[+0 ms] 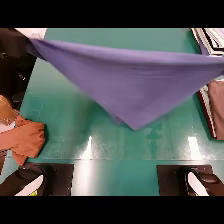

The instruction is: Fold the shirts.

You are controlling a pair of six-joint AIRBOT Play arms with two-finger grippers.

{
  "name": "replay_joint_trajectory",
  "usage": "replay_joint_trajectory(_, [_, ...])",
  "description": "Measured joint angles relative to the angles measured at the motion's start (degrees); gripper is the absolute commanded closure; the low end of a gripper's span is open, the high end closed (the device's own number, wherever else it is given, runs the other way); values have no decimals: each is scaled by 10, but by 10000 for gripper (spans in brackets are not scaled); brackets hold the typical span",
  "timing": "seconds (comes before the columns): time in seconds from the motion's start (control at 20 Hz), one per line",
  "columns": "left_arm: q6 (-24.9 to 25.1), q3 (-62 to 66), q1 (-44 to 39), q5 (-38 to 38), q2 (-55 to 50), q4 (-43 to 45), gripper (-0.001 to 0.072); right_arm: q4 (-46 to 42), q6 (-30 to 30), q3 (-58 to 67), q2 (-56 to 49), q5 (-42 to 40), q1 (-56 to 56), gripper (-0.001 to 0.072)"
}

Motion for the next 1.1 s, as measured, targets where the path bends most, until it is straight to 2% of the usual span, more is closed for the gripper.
replay_joint_trajectory(0.2, [0,3,0,8,9,2,683,1,-7,40,-27,-3,18,695])
replay_joint_trajectory(0.55, [0,199,0,3,50,1,683,2,-45,242,-37,4,24,695])
replay_joint_trajectory(0.8, [-1,301,0,0,62,-36,684,2,-57,374,-43,23,-9,696])
replay_joint_trajectory(0.95, [-1,288,0,1,61,-58,684,6,-66,426,-66,45,-53,696])
replay_joint_trajectory(1.1, [0,213,0,-6,41,-61,683,24,-67,411,-106,72,-75,696])
